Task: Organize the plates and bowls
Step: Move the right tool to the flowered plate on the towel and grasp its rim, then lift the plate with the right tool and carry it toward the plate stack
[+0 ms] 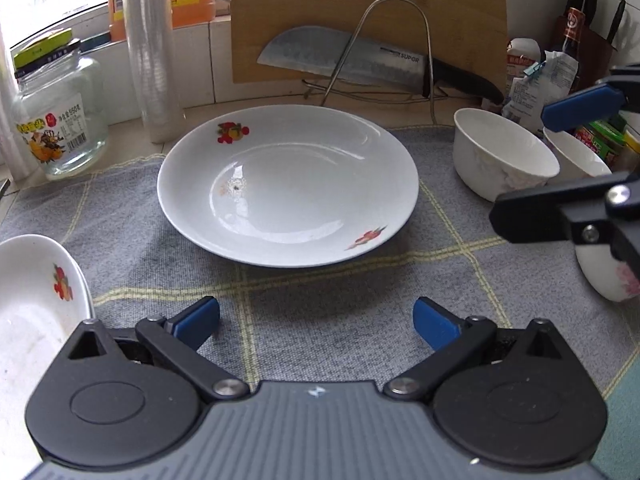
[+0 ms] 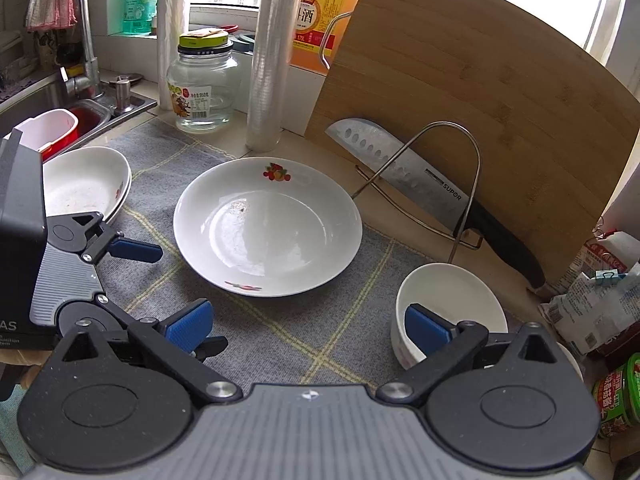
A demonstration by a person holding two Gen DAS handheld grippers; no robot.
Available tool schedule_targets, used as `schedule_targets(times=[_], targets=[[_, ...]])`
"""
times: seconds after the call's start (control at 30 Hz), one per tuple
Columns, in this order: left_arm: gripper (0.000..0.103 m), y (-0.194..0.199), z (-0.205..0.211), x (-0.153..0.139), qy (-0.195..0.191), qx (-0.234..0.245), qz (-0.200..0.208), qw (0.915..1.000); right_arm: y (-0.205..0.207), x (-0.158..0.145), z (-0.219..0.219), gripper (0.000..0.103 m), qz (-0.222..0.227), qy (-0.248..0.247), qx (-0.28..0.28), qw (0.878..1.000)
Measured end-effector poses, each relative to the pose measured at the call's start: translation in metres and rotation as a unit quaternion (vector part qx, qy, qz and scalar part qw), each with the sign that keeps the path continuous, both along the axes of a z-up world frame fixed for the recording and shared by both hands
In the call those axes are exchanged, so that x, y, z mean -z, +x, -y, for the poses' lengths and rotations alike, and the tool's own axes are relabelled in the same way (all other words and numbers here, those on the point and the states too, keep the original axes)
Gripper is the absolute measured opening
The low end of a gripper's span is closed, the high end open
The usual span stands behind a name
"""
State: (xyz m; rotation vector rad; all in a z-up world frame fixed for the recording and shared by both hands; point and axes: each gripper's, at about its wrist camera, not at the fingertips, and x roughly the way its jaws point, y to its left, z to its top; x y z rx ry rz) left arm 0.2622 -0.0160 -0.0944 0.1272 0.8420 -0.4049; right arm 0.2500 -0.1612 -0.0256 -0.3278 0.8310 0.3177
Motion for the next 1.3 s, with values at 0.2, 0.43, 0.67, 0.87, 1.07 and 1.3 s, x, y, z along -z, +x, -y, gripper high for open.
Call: schedule_targets(times=[0.2, 0.43, 0.67, 0.87, 1.07, 1.3], targets=[[0.102, 0.010, 0.009, 0.005, 0.020, -0.021, 0.018, 0.9994, 0.021, 0.004, -0.002, 0.103, -0.008, -0.006, -0.020, 1.000], [0.103, 0.016, 0.013, 0.008, 0.019, -0.059, 0.028, 0.9977, 0.054, 0.008, -0.005, 0.103, -0.012, -0.002, -0.063, 0.998], [0.103, 0.018, 0.010, 0.008, 0.016, -0.060, 0.037, 0.9974, 0.093, 0.013, -0.005, 0.103, -0.032, 0.009, -0.089, 0.995], [0.103, 0.023, 0.010, 0.008, 0.017, -0.063, 0.038, 0.9972, 0.120, 0.023, -0.008, 0.103, -0.061, 0.022, -0.110, 0.992], [0.102, 0.024, 0.010, 0.008, 0.021, -0.065, 0.038, 0.9969, 0.144, 0.035, -0.008, 0.103, -0.094, 0.029, -0.118, 0.988], [0.102, 0.026, 0.011, 0.007, 0.032, -0.064, 0.041, 0.9966, 0.171, 0.050, -0.012, 0.103, -0.138, 0.034, -0.126, 0.982]])
